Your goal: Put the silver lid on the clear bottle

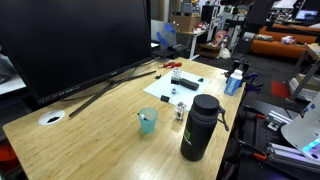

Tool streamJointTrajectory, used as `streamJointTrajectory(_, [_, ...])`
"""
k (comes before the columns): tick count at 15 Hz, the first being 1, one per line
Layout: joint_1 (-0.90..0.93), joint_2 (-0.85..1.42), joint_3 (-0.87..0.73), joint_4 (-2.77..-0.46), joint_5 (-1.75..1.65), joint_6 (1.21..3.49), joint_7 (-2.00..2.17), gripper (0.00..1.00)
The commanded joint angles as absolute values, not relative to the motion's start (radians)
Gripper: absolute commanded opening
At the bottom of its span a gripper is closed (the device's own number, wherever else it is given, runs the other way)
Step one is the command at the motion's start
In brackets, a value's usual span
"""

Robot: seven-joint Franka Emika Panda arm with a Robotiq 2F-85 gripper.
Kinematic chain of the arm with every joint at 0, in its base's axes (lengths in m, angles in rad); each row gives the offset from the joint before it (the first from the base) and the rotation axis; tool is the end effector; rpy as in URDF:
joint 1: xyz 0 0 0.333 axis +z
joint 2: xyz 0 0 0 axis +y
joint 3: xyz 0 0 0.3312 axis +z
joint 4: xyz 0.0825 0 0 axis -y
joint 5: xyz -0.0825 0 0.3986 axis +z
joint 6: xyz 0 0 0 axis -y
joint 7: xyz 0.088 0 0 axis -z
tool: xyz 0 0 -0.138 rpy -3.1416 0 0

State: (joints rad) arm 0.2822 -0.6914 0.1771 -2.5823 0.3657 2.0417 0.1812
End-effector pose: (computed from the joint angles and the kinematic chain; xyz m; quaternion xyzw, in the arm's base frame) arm 0.3170 0.1908 0.4686 -0.9896 -0.0512 -0.0377 0.1290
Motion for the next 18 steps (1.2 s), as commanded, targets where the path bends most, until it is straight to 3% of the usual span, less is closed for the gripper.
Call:
streamJointTrajectory(1, [0.268,-0.693,0.188,-2.58,0.373,2.036,0.174,1.0])
streamJointTrajectory(12, [0.021,-0.619,0.171,-2.808,0.347,2.435,0.472,1.0])
streamJointTrajectory(18, [0.024,-0.561,0.157,-2.796,0.343,2.402,0.536,1.0])
